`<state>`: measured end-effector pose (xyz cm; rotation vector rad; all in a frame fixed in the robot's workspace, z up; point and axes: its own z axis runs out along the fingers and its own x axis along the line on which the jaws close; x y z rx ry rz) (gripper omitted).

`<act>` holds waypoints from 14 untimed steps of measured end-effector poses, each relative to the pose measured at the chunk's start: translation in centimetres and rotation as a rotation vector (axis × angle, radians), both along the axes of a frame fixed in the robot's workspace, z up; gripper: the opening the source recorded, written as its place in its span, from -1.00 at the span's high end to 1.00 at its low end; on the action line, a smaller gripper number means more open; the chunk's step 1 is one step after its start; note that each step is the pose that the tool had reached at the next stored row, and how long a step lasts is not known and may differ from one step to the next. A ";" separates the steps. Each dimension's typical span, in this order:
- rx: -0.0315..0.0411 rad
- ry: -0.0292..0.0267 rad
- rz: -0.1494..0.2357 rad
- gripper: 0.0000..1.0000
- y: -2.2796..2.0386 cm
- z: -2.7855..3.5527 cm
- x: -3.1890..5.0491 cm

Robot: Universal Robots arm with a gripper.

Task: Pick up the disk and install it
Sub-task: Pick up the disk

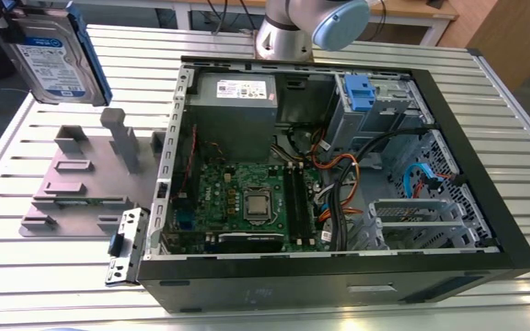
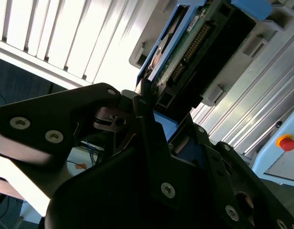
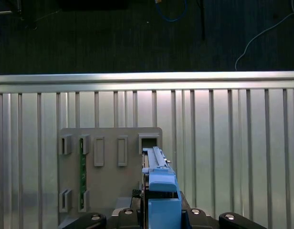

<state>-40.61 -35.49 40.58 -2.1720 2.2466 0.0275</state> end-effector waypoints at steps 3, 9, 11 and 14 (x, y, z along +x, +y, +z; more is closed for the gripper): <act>0.0000 -0.0001 0.000 0.27 0.00 0.18 0.00; 0.0001 -0.0001 0.000 0.27 0.00 0.40 0.00; 0.0001 -0.0002 0.000 0.27 0.00 0.45 0.00; 0.0001 0.0000 0.000 0.27 0.00 0.53 0.00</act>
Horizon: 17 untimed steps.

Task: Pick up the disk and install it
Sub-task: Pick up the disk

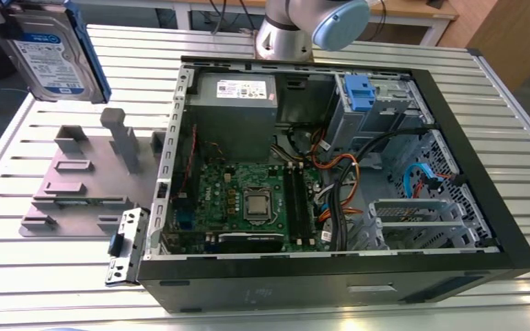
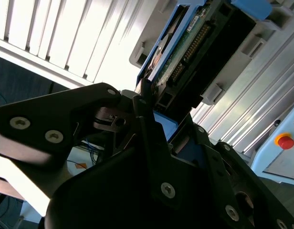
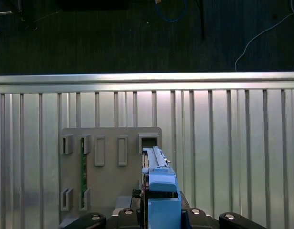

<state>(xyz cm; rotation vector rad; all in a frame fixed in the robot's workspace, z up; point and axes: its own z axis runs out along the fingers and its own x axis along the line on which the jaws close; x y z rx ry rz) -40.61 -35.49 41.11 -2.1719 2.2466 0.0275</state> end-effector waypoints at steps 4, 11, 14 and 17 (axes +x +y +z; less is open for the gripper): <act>0.0000 0.0000 0.000 0.27 0.00 0.12 0.00; 0.0000 0.0000 0.000 0.27 0.00 0.33 0.00; 0.0000 0.0000 0.000 0.27 0.00 0.41 0.00; 0.0000 0.0000 0.000 0.27 0.00 0.49 0.00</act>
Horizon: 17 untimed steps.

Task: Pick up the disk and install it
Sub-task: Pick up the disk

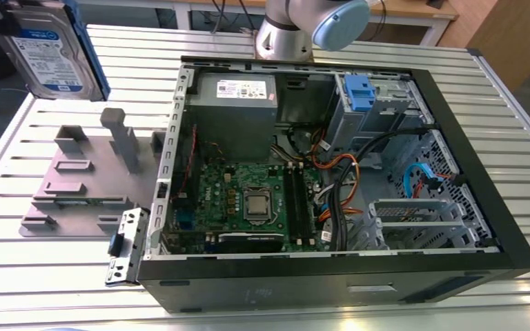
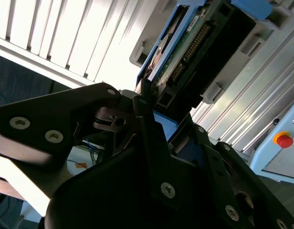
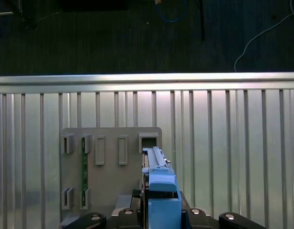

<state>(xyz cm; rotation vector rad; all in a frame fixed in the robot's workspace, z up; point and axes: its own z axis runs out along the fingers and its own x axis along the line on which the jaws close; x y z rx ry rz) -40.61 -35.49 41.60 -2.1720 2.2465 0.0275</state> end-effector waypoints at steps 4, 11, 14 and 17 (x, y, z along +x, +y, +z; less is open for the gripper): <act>0.0000 0.0000 0.000 0.27 0.00 0.15 0.00; 0.0000 -0.0001 0.000 0.27 0.00 0.54 0.00; 0.0000 0.0000 0.000 0.27 0.00 0.70 0.00; 0.0000 0.0000 0.000 0.27 0.00 0.83 0.00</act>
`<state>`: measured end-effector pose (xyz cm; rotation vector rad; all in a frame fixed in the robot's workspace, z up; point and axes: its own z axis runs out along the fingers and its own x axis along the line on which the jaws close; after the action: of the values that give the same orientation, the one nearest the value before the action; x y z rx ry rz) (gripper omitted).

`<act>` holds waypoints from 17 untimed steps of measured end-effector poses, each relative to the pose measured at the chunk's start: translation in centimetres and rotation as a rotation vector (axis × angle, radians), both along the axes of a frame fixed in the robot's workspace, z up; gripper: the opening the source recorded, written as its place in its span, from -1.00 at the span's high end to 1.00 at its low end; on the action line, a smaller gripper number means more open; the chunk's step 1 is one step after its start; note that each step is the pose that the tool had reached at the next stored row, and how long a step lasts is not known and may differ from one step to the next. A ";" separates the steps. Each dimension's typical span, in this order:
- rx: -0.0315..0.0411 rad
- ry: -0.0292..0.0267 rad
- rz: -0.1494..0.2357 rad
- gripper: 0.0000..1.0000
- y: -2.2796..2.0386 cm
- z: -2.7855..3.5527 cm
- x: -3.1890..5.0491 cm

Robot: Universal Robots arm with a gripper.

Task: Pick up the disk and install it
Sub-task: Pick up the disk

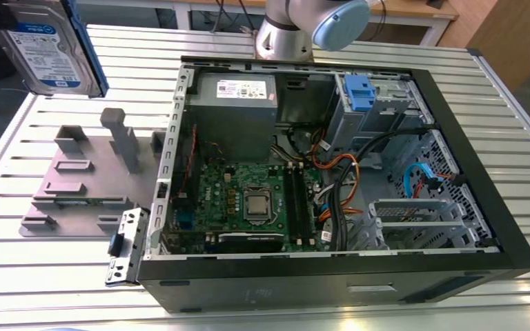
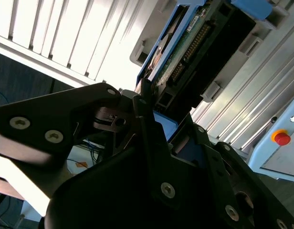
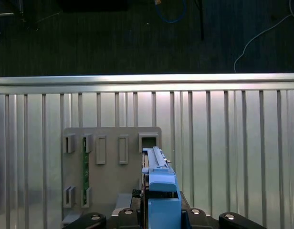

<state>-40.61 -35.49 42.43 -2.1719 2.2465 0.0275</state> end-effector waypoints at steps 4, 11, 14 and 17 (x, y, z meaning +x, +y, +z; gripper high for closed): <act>0.0000 0.0000 0.000 0.27 0.00 0.18 0.00; 0.0000 0.0001 0.000 0.27 0.00 0.52 0.00; 0.0000 0.0000 0.000 0.27 0.00 0.65 0.00; 0.0000 0.0000 0.000 0.27 0.00 0.79 0.00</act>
<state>-40.61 -35.49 43.22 -2.1720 2.2465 0.0275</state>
